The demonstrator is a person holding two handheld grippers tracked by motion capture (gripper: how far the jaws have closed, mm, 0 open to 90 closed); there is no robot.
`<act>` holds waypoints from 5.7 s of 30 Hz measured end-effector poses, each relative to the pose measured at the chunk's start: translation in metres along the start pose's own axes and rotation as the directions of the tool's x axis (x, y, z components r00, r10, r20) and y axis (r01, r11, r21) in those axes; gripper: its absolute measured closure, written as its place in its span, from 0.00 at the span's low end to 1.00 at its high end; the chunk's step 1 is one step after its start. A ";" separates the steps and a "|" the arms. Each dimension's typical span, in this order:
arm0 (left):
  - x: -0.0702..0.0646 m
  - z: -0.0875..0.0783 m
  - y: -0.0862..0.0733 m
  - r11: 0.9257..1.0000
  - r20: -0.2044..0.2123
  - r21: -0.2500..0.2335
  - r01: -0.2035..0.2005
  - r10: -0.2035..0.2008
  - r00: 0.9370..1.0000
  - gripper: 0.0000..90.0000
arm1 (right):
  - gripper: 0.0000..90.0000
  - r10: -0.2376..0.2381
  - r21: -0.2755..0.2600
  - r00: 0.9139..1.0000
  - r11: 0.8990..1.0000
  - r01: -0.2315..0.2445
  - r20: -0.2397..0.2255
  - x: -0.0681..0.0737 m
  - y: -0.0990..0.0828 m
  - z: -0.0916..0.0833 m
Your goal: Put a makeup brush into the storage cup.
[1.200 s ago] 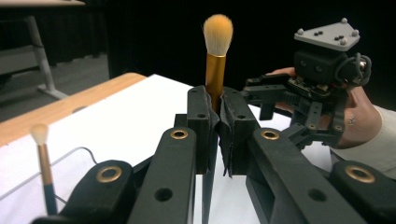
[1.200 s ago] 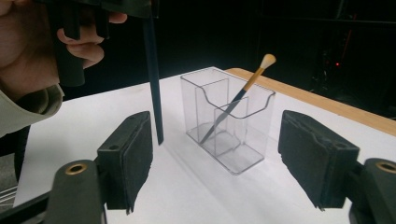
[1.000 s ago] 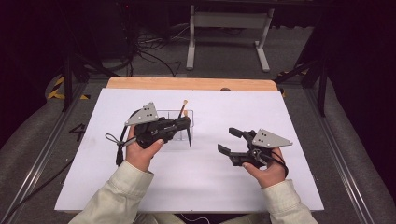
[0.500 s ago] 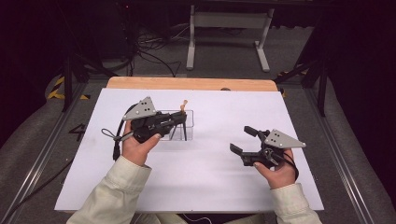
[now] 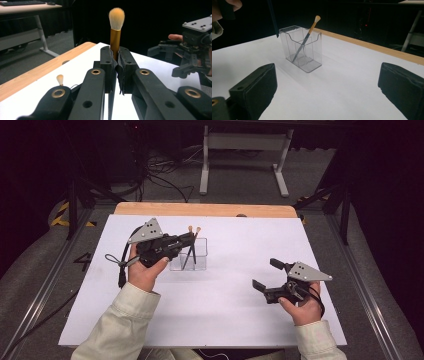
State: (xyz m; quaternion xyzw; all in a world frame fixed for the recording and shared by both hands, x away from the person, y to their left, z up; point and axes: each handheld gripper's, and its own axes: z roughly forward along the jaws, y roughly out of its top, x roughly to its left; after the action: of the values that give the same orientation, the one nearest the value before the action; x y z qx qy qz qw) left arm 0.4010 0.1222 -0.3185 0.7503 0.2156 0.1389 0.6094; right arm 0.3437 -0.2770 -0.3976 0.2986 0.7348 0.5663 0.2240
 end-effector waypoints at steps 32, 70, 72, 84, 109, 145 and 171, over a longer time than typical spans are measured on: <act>0.018 0.006 -0.006 0.999 -0.207 -0.014 -0.039 0.035 0.978 0.93 | 0.02 0.028 0.065 0.995 0.997 -0.034 0.098 -0.014 -0.015 -0.022; 0.047 0.027 -0.032 0.987 -0.166 0.116 0.112 -0.092 0.982 0.93 | 0.02 0.029 0.077 0.994 0.996 -0.037 0.103 -0.015 -0.015 -0.025; 0.048 0.028 -0.033 0.987 -0.144 0.109 0.121 -0.105 0.984 0.87 | 0.02 0.027 0.077 0.994 0.996 -0.035 0.102 -0.015 -0.015 -0.025; 0.031 0.003 -0.022 0.994 -0.176 0.086 0.074 -0.058 0.983 0.24 | 0.02 0.024 0.068 0.996 0.997 -0.030 0.089 -0.020 -0.010 -0.021; 0.003 -0.060 -0.052 0.993 -0.154 0.115 0.027 -0.009 0.988 0.16 | 0.02 0.033 0.057 0.998 0.998 -0.035 0.049 -0.034 -0.005 -0.017; 0.016 -0.097 -0.129 0.988 -0.169 0.084 0.129 -0.114 0.979 0.11 | 0.02 0.012 0.020 0.999 1.000 -0.011 -0.045 -0.040 -0.029 -0.025; 0.024 -0.101 -0.167 0.980 -0.213 0.080 0.181 -0.161 0.964 0.11 | 0.02 0.051 -0.005 0.995 0.999 -0.051 -0.090 -0.039 -0.056 -0.024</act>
State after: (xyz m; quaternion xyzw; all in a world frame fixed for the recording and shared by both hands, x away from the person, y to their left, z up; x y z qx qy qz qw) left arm 0.3486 0.2479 -0.4600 0.7396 0.3480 0.1517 0.5558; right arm 0.3455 -0.3314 -0.4459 0.2908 0.7342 0.5874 0.1773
